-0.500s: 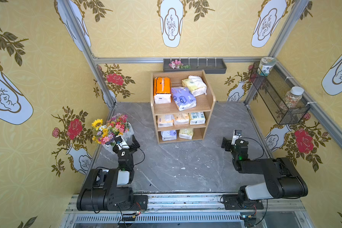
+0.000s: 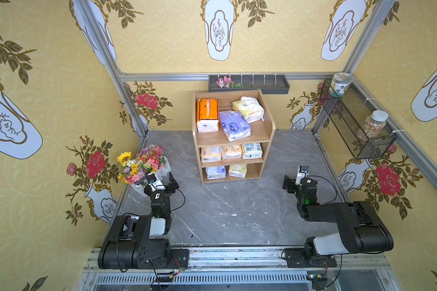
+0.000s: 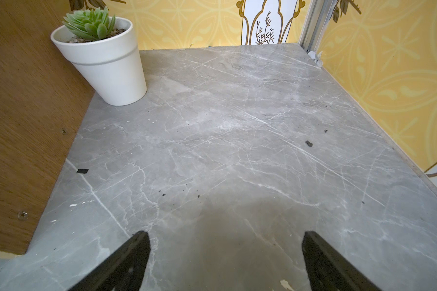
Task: Remove the tissue boxes from the shelf
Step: Pick up a box of tissues from the shelf.
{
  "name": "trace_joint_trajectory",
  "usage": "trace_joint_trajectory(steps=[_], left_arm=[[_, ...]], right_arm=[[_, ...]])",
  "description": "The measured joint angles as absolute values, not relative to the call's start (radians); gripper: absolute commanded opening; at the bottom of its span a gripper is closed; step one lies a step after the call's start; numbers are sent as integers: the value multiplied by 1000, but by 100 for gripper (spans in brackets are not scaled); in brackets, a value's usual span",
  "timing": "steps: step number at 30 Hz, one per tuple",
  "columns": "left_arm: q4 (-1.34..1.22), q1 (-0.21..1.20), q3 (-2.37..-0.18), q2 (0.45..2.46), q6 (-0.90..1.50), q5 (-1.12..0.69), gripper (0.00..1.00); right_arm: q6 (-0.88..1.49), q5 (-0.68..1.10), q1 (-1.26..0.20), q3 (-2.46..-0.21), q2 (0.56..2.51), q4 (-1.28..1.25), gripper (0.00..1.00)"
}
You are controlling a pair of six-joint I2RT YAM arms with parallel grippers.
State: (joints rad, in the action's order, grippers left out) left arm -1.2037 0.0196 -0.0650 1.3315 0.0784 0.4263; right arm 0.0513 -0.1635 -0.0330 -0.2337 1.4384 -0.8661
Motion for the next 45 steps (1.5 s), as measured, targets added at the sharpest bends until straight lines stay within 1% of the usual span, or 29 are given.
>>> trace_joint_trajectory(steps=[3,5,7,11,13,15,17,19,23,24,25,28,30,32,34,36,40,43,45], left_arm=[[-1204,20,-59,1318,78,426,100],[-1203,20,-43,1276,78,426,100],[-1193,23,-31,1213,77,426,100],[-1054,34,-68,996,70,427,100],[-952,35,-115,888,71,423,100],[-838,35,-160,804,80,422,100],[-720,35,-209,735,110,413,100],[-581,35,-266,680,157,395,100],[-329,35,-385,640,271,338,100],[-268,35,-417,639,302,318,100],[-207,35,-448,642,336,297,100],[-38,36,-535,664,437,233,100],[60,36,-584,673,497,198,100],[146,36,-635,683,553,165,100],[229,36,-683,694,602,127,100],[296,36,-716,706,633,100,100],[421,36,-752,728,667,58,100],[473,36,-749,727,691,30,100],[494,36,-739,717,703,15,100]], right_arm=[[51,-163,-33,-234,1438,-866,97],[47,-164,-37,-233,1418,-854,97],[39,-165,-49,-233,1349,-819,97],[19,-178,-94,-236,1105,-712,97],[30,-198,-102,-271,962,-597,97],[84,-236,-101,-347,862,-465,97],[167,-290,-100,-456,803,-305,97],[242,-327,-93,-558,789,-153,97],[319,-291,-77,-751,830,125,97],[332,-253,-78,-818,854,207,97],[347,-208,-79,-888,878,273,100],[373,-61,-88,-1102,965,440,91],[401,37,-122,-1215,1007,537,89],[424,105,-187,-1313,1037,620,85],[450,163,-286,-1417,1069,702,83],[477,183,-390,-1499,1097,758,82],[542,174,-603,-1623,1172,836,81],[583,134,-718,-1705,1261,856,80],[607,92,-764,-1768,1329,873,79]])
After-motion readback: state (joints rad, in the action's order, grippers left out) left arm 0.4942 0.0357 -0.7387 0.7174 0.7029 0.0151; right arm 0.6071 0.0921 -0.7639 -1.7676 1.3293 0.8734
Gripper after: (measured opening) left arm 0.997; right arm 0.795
